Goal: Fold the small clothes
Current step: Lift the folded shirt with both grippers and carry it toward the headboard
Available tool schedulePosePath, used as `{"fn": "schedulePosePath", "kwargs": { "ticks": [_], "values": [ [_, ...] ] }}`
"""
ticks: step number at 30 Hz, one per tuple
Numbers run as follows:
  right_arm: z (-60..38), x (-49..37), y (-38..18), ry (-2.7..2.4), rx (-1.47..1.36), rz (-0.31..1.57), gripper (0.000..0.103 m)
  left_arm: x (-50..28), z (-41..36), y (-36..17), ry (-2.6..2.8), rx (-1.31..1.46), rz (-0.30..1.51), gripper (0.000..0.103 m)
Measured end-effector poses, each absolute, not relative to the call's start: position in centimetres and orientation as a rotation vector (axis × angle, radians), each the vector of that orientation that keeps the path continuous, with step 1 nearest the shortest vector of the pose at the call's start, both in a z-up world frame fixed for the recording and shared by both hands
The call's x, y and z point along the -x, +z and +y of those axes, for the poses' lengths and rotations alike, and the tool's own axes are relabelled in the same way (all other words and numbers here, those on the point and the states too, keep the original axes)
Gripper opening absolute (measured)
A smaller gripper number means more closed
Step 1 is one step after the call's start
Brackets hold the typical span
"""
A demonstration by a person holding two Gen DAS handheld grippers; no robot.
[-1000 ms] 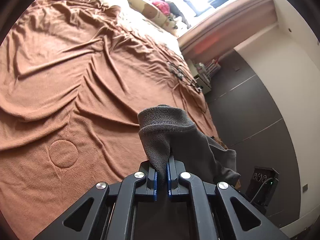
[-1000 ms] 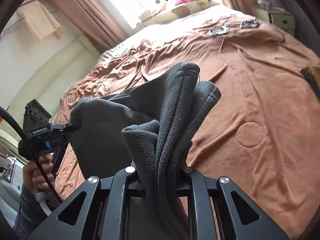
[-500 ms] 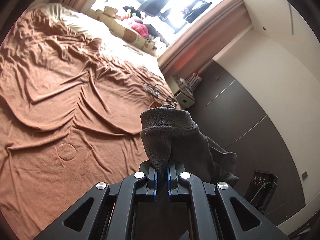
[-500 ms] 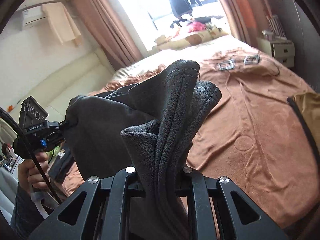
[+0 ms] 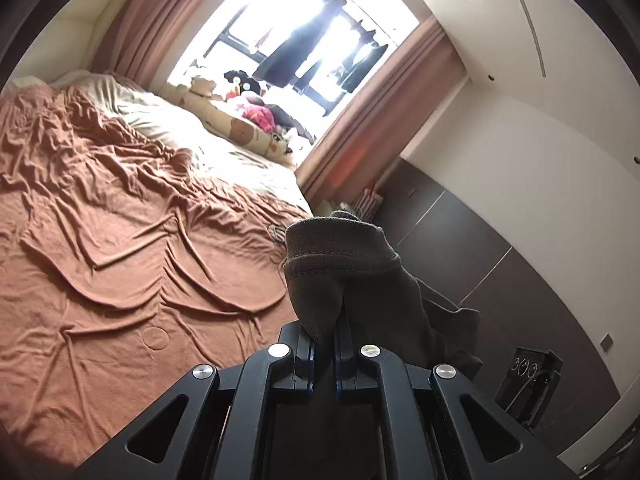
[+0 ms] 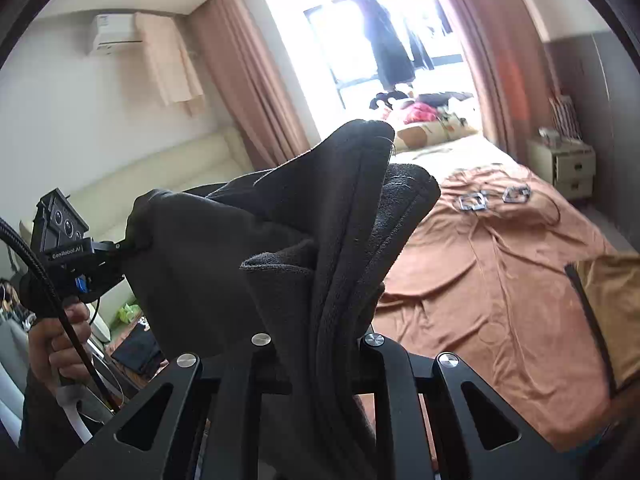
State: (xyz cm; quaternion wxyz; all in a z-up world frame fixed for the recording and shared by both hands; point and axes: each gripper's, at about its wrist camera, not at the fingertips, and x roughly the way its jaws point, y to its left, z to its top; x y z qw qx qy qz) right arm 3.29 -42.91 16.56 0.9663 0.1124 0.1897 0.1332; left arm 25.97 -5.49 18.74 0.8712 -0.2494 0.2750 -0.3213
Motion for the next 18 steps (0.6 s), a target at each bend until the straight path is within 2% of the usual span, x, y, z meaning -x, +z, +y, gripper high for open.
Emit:
{"fn": "schedulePosePath", "kwargs": {
  "ticks": [11,18],
  "values": [
    [-35.4,-3.9,18.0,0.383,-0.125,0.365,0.011,-24.5,4.6,20.0,-0.574,0.57,0.482,0.006],
    [-31.1,-7.8,17.4,0.455,-0.08,0.371,0.011,-24.5,12.0,19.5,-0.484,0.603,0.442,0.006]
  ]
}}
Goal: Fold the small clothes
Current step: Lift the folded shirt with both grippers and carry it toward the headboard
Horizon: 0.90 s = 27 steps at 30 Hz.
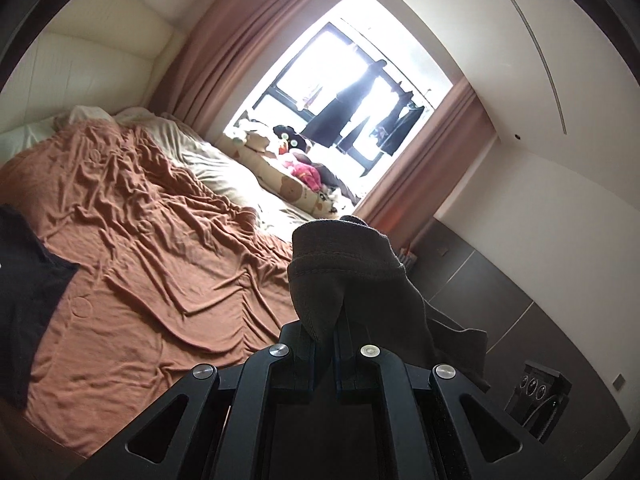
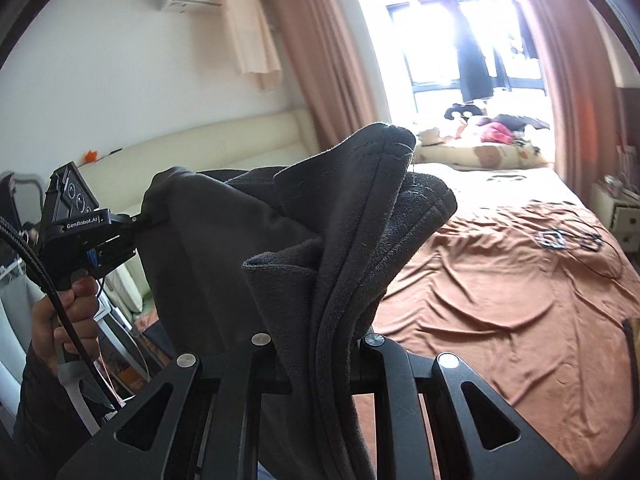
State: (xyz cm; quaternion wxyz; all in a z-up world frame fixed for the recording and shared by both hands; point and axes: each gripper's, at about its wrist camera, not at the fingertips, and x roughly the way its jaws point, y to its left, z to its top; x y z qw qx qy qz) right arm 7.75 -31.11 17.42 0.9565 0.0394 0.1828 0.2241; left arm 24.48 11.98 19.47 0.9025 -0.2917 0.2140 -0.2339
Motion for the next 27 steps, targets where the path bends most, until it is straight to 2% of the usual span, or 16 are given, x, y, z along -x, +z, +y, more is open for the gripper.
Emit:
{"fn": "schedulePosePath", "kwargs": {
  "ticks": [27],
  "values": [
    [-18.1,-18.2,14.2,0.776,0.045,0.421,0.011,-24.7,38.2,16.3,-0.155,0.663,0.346,0.006]
  ]
}}
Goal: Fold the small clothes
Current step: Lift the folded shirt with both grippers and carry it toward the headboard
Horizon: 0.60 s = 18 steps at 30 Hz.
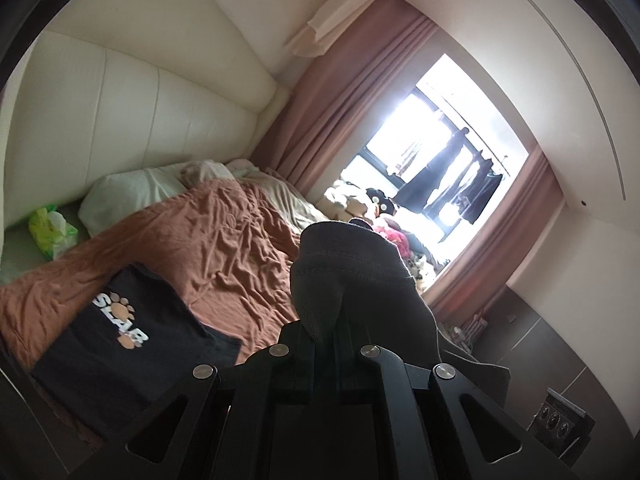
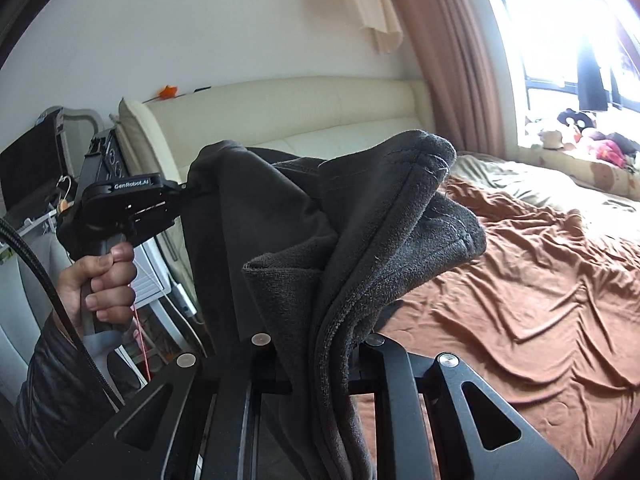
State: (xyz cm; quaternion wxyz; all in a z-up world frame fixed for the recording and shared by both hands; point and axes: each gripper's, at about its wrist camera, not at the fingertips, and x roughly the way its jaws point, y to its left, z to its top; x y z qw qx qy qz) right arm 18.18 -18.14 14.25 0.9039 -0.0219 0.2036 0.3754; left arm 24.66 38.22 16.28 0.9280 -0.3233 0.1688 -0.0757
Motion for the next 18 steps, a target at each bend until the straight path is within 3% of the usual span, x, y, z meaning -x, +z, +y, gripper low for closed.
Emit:
{"fn": "schedulePosePath", "kwargs": {
  "ticks": [18],
  "values": [
    [-14.3,-23.4,11.3,0.997,0.07,0.502,0.011,-23.1,50.5,13.9,0.161,0.666,0.366,0.006]
  ]
}}
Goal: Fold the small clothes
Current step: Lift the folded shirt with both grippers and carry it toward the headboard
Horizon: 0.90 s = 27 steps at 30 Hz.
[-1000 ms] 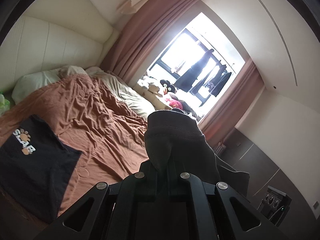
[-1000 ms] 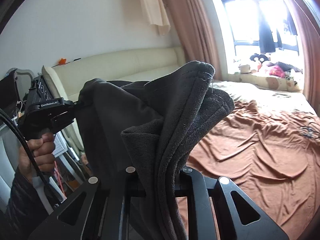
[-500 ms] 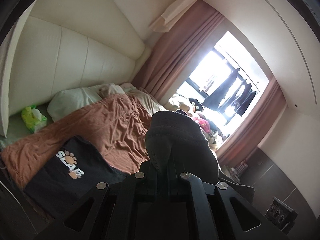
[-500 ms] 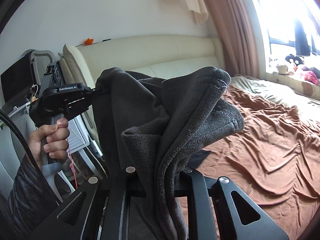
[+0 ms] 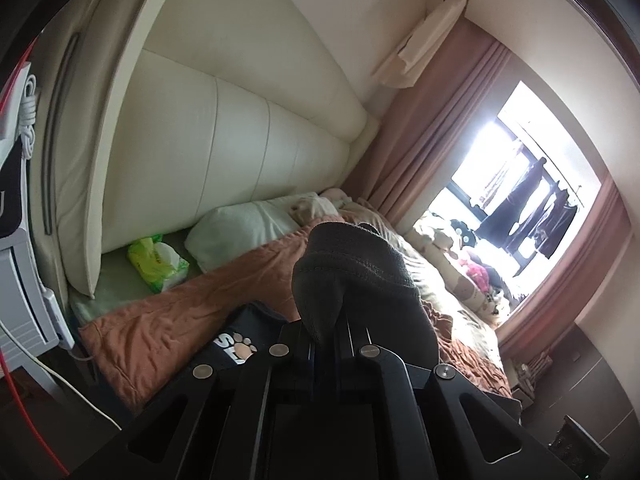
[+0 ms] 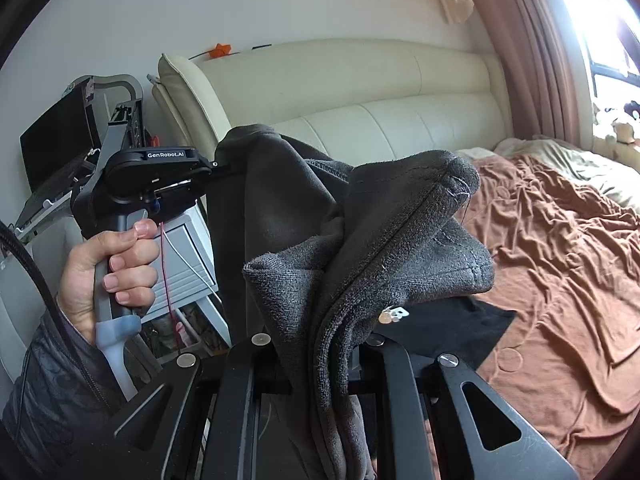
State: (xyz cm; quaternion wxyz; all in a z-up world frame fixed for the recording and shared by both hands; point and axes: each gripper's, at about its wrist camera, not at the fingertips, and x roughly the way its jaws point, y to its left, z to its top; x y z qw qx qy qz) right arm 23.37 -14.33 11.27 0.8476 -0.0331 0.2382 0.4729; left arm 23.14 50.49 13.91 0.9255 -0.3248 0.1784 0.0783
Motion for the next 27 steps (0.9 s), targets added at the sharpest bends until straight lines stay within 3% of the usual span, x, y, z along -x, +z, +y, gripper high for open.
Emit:
{"fn": "schedulePosePath", "kwargs": {
  "ticks": [27],
  "values": [
    [-26.1,-45.4,2.4,0.905,0.052,0.721,0.011,-43.4,53.5,0.9,0.14,0.619,0.632,0.006]
  ]
}}
